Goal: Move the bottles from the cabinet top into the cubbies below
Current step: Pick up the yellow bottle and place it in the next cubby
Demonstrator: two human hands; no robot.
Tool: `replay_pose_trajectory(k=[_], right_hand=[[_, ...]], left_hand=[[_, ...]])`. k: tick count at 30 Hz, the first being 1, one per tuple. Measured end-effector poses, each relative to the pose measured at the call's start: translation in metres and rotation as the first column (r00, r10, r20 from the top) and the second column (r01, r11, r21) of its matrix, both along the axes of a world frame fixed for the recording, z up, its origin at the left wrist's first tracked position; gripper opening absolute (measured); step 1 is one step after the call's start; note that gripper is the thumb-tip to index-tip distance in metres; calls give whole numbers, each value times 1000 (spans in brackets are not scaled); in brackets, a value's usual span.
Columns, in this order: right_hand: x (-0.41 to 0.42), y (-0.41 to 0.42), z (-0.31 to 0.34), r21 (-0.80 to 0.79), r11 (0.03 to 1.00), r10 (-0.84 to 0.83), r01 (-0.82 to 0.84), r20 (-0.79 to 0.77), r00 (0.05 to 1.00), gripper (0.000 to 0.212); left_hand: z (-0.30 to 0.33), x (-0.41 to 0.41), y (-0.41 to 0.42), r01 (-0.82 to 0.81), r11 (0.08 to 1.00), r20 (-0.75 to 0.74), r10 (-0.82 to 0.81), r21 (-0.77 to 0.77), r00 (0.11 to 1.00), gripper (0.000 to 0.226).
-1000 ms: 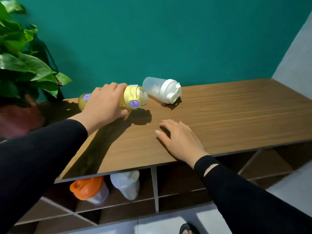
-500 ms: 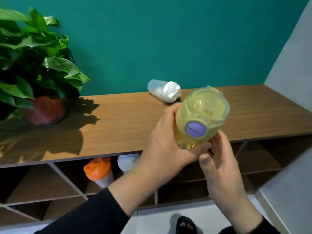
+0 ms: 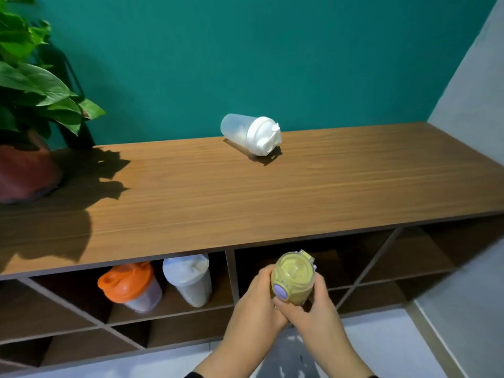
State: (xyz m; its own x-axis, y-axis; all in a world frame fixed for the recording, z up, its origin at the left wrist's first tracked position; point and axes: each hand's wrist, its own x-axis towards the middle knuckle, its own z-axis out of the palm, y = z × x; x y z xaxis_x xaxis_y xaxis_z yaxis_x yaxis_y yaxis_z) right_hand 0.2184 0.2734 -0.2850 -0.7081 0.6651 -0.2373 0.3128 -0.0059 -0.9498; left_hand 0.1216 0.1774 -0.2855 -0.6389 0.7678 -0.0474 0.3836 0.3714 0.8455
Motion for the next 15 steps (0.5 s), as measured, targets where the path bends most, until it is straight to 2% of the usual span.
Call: replay_pose_trajectory(k=[5,8,10,13,15], right_hand=[[-31,15,-26,62,998,-35,31,59,998,57],[-44,19,-36,63,995,-80,73,105,991,53],[-53,22,-38,55,993,-109,103,120,987,55],[-63,27,-42,59,992,-117,112,97,988,66],[-67,28,-47,102,990,-102,94,86,991,70]], left_hand=[[-27,-13,18,-114,988,59,120,-100,991,41],[-35,-21,28,-164,968,43,175,-192,984,23],[-38,-28,35,-196,964,32,205,-183,978,19],[-39,-35,40,-227,962,118,245,-150,962,27],[-40,-39,40,-236,965,222,256,-114,941,43]])
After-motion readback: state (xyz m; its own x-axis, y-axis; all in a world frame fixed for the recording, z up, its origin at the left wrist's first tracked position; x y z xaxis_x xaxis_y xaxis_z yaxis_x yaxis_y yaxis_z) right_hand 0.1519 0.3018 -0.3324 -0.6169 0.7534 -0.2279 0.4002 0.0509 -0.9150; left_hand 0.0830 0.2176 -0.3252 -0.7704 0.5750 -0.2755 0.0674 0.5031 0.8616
